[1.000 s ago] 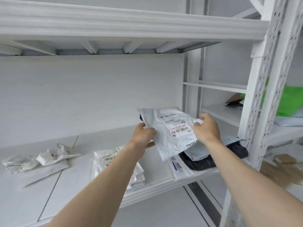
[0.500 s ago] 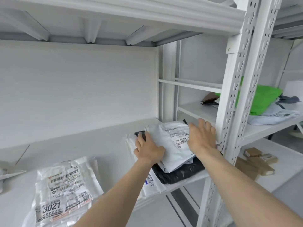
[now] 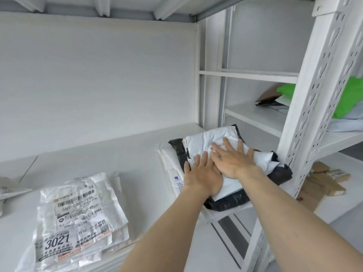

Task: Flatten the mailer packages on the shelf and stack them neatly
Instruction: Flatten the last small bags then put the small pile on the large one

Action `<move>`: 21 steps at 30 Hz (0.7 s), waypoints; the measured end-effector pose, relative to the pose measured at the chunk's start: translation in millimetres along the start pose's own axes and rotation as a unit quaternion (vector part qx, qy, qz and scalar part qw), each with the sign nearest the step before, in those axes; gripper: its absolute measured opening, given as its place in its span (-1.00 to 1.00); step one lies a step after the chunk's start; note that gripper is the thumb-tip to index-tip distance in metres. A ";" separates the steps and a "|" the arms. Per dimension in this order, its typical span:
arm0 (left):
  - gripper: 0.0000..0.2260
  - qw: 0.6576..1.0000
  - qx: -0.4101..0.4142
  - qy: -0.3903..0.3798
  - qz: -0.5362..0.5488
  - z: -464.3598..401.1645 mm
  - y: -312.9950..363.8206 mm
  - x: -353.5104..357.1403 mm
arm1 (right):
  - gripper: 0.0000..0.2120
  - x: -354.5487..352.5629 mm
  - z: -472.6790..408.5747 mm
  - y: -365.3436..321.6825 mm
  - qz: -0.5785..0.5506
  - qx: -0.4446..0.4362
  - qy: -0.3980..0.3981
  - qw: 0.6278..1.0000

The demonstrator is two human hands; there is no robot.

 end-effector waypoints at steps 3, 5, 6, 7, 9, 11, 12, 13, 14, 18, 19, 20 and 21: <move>-0.50 1.000 -0.008 -0.017 -0.011 -0.3 -2.9 3.0 | -0.49 10.8 -4.6 -0.2 -0.022 0.004 -0.015 1.000; -0.51 1.000 -0.010 -0.020 -0.010 0.2 -3.5 3.9 | -0.49 15.5 -6.1 1.1 -0.026 -0.001 -0.017 1.000; -0.51 1.000 -0.010 -0.017 -0.014 -0.6 -4.0 2.6 | -0.50 17.1 -7.8 1.4 -0.027 -0.002 -0.014 1.000; -0.51 1.000 -0.006 -0.015 -0.019 -2.0 -4.2 0.3 | -0.51 18.6 -8.8 2.1 -0.028 -0.002 -0.013 1.000; -0.54 0.999 0.000 -0.010 -0.039 -4.8 -5.6 -5.1 | -0.51 21.0 -9.1 1.8 -0.035 0.003 -0.016 0.999; -0.57 0.998 0.004 -0.002 -0.059 -6.9 -7.0 -7.5 | -0.51 23.4 -8.8 1.8 -0.037 0.007 -0.016 0.999; -0.59 0.998 0.003 0.001 -0.065 -7.0 -8.8 -7.0 | -0.51 23.8 -8.6 1.3 -0.036 0.007 -0.016 0.999; -0.59 0.998 0.001 0.006 -0.069 -6.2 -10.7 -5.1 | -0.52 24.3 -8.5 0.6 -0.032 0.005 -0.015 0.999; -0.60 0.997 0.002 0.016 -0.074 -6.4 -9.7 -3.2 | -0.52 23.0 -8.6 2.5 -0.027 0.004 -0.013 1.000; -0.56 0.997 -0.011 0.014 -0.070 -3.7 -9.7 2.6 | -0.52 22.0 -4.8 1.9 -0.003 0.007 -0.015 1.000; -0.56 0.997 -0.019 0.003 -0.069 -2.7 -9.8 0.8 | -0.52 19.4 -1.4 0.2 0.016 0.008 -0.010 1.000; -0.55 0.997 -0.029 -0.011 -0.076 -2.2 -10.5 1.4 | -0.52 19.4 1.6 -2.0 0.044 0.006 -0.001 0.999; -0.55 0.995 -0.038 -0.024 -0.090 -0.8 -10.4 -3.3 | -0.52 16.8 6.5 -4.9 0.083 0.004 0.021 0.996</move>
Point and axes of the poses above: each hand's wrist, its own z-axis away from the middle knuckle, its own x-axis out of the palm, y = z × x, the point moved 1 cm from there along -z, towards the middle knuckle, and after that the axes turned 11 degrees about x, right-handed, at the moved point
